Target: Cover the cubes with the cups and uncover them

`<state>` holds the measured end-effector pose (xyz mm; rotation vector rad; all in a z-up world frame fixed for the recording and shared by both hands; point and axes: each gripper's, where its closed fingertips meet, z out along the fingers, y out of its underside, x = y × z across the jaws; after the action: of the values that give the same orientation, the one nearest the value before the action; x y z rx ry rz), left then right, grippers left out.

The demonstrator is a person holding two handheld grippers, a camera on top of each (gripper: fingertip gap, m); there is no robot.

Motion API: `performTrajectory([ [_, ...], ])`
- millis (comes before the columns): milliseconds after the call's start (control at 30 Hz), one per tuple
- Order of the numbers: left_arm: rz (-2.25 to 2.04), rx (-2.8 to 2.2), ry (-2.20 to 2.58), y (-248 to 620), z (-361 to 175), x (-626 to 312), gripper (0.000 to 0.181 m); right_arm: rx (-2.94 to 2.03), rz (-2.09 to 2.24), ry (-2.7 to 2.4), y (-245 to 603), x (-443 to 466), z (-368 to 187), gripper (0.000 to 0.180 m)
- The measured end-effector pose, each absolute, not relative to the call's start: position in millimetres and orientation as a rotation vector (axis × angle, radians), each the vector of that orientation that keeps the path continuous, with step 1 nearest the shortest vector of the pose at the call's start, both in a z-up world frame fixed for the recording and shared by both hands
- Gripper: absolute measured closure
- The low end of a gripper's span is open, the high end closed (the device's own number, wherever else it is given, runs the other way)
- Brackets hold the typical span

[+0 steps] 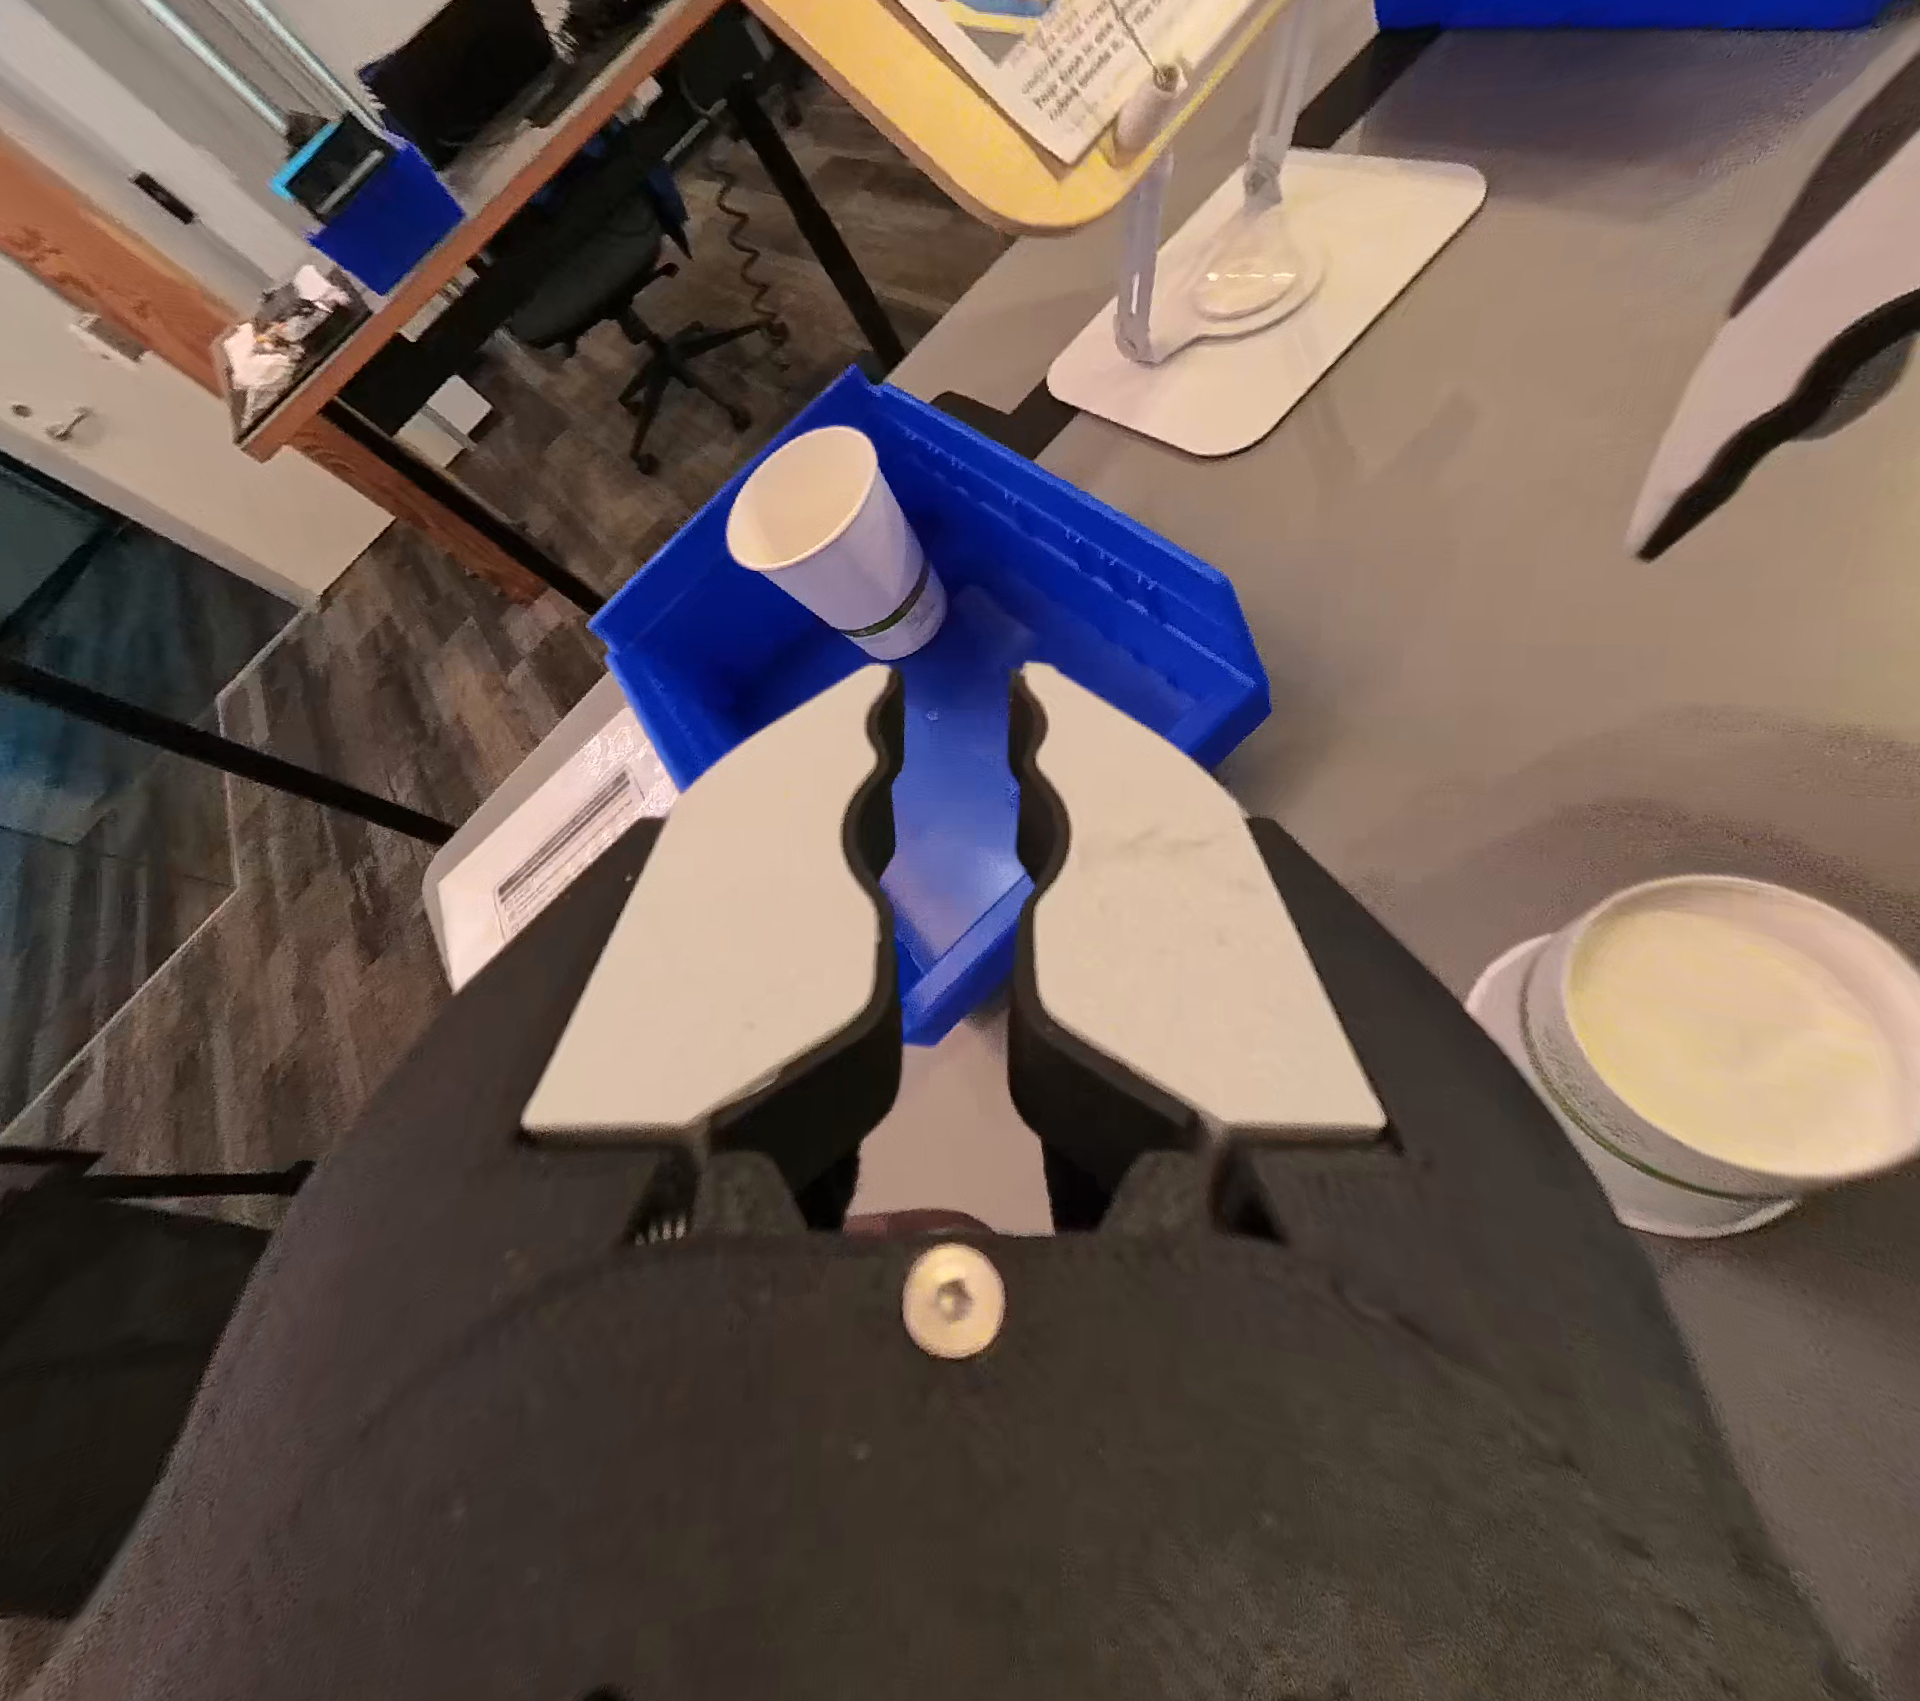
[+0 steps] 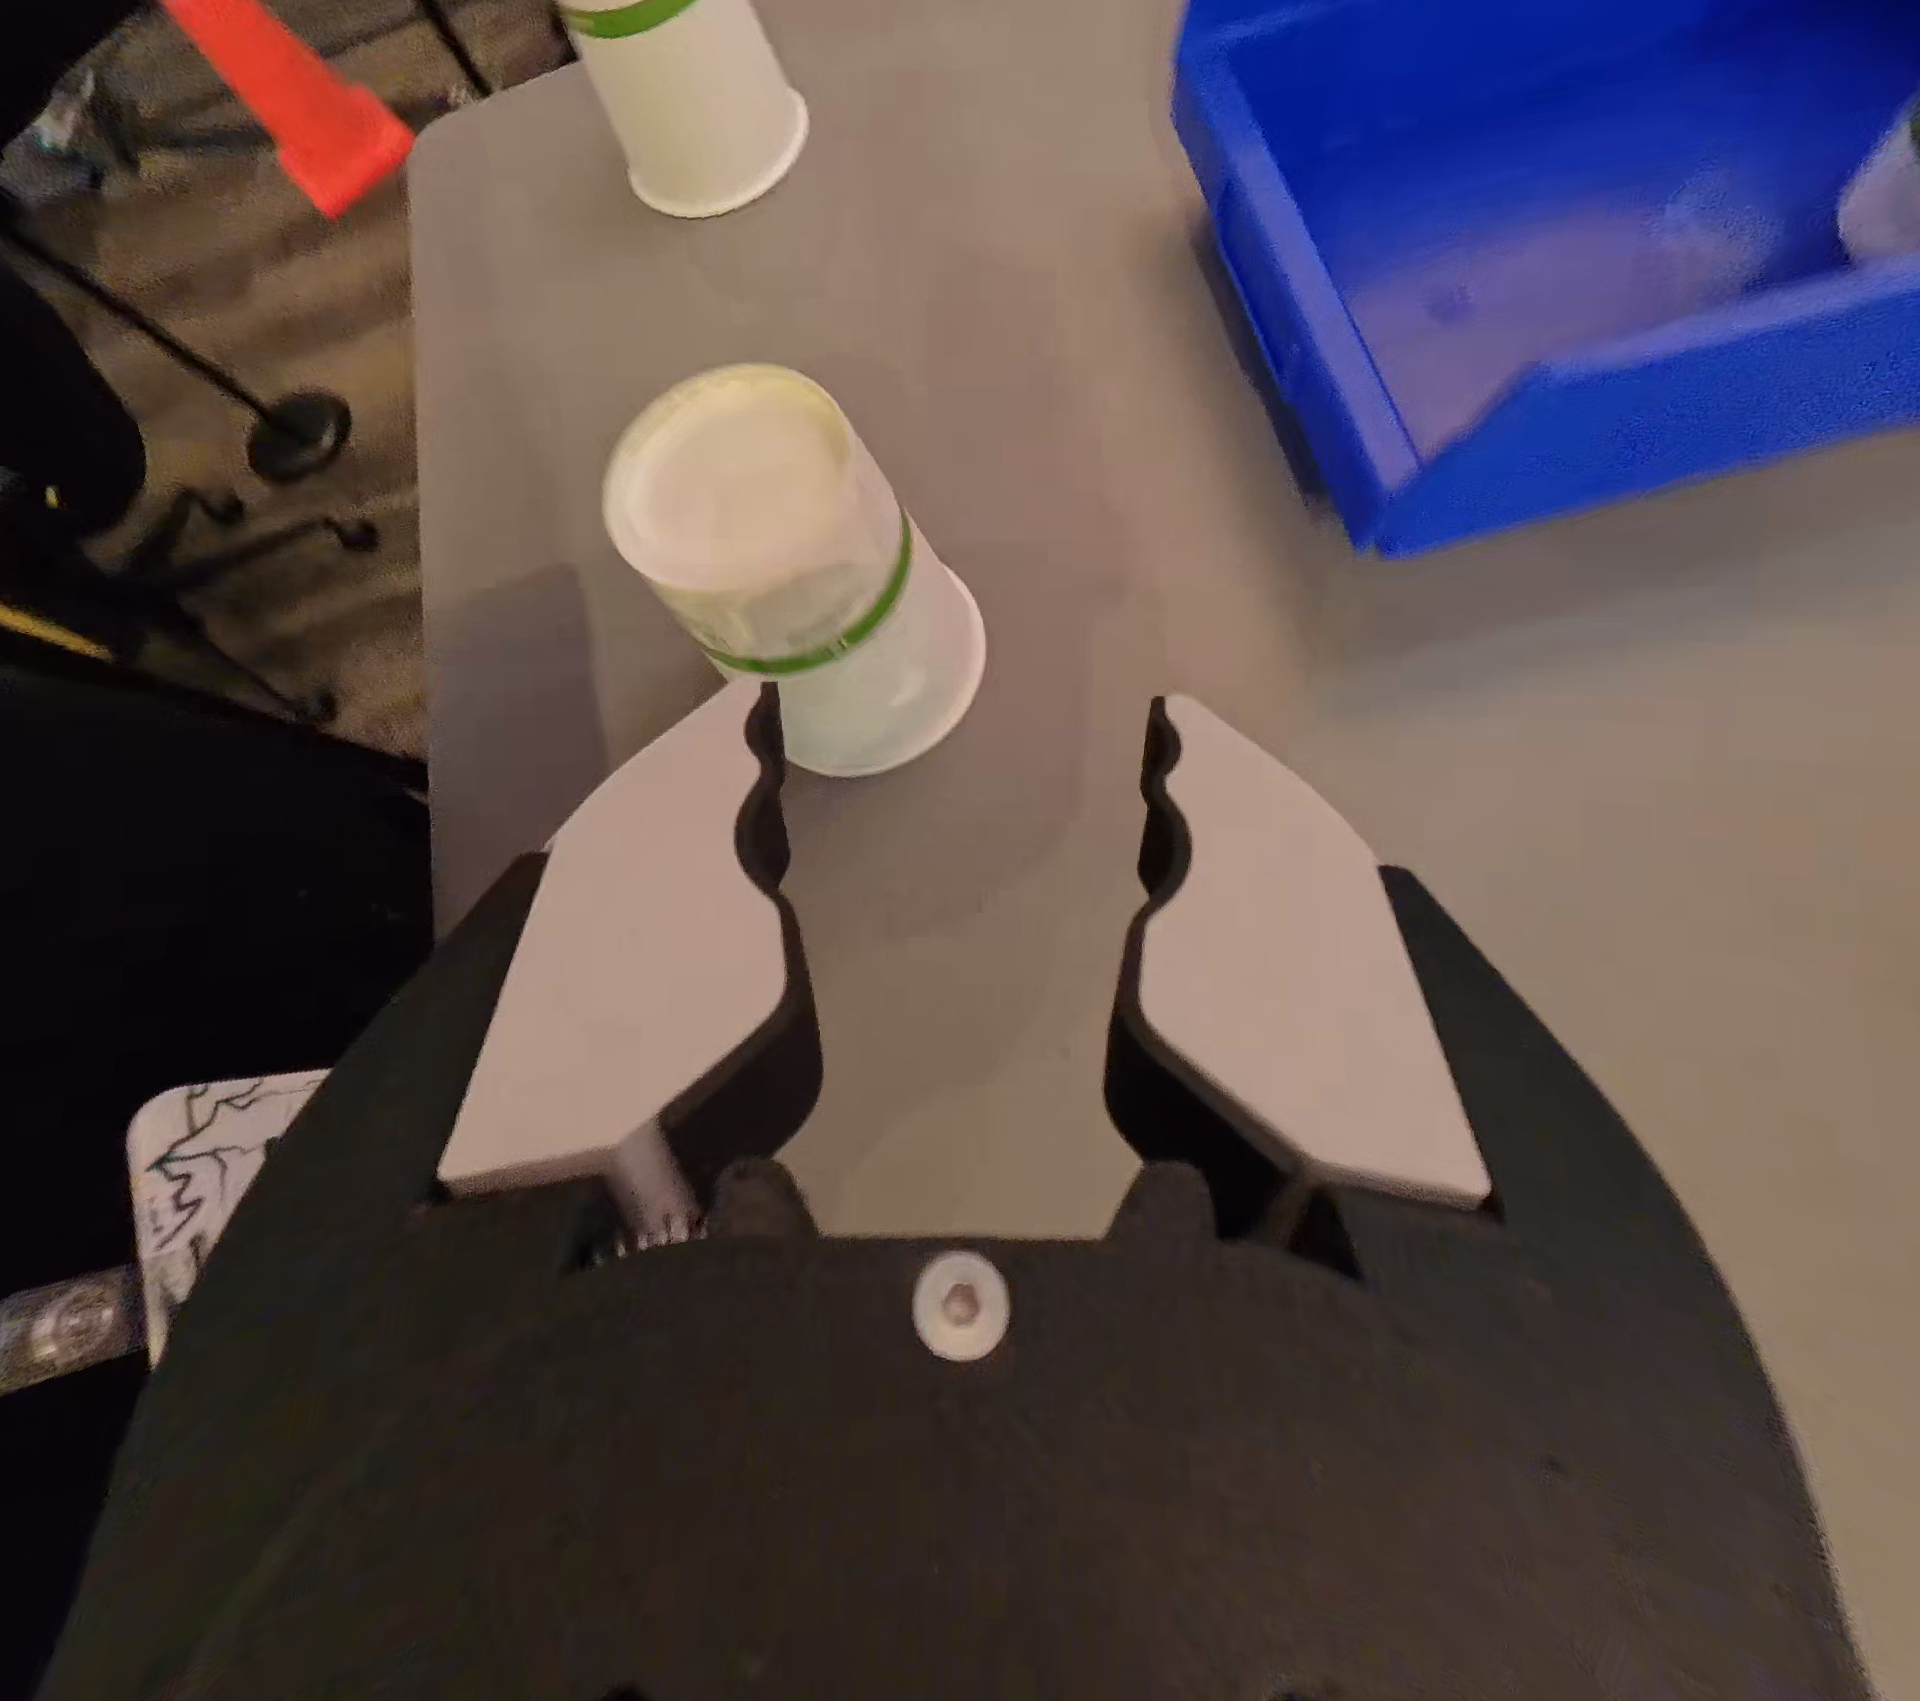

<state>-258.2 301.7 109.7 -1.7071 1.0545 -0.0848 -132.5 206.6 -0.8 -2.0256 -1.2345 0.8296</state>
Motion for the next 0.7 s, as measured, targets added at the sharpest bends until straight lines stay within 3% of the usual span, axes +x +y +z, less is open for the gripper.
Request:
performTrajectory([
  [33,-0.066,-1.716,1.085,309.6,104.8,-253.7,0.159,-2.056,0.863,-1.17,205.7,-124.8,-9.5,0.112],
  [300,0.048,-1.722,1.314,380.6,71.8,-210.5,0.146,-2.203,0.965,-0.984,172.9,-99.5,-70.2,0.12],
  [700,0.31,-1.821,1.559,509.7,-5.8,-185.4,0.125,-2.251,0.99,-1.006,142.8,-104.1,-105.5,0.125],
])
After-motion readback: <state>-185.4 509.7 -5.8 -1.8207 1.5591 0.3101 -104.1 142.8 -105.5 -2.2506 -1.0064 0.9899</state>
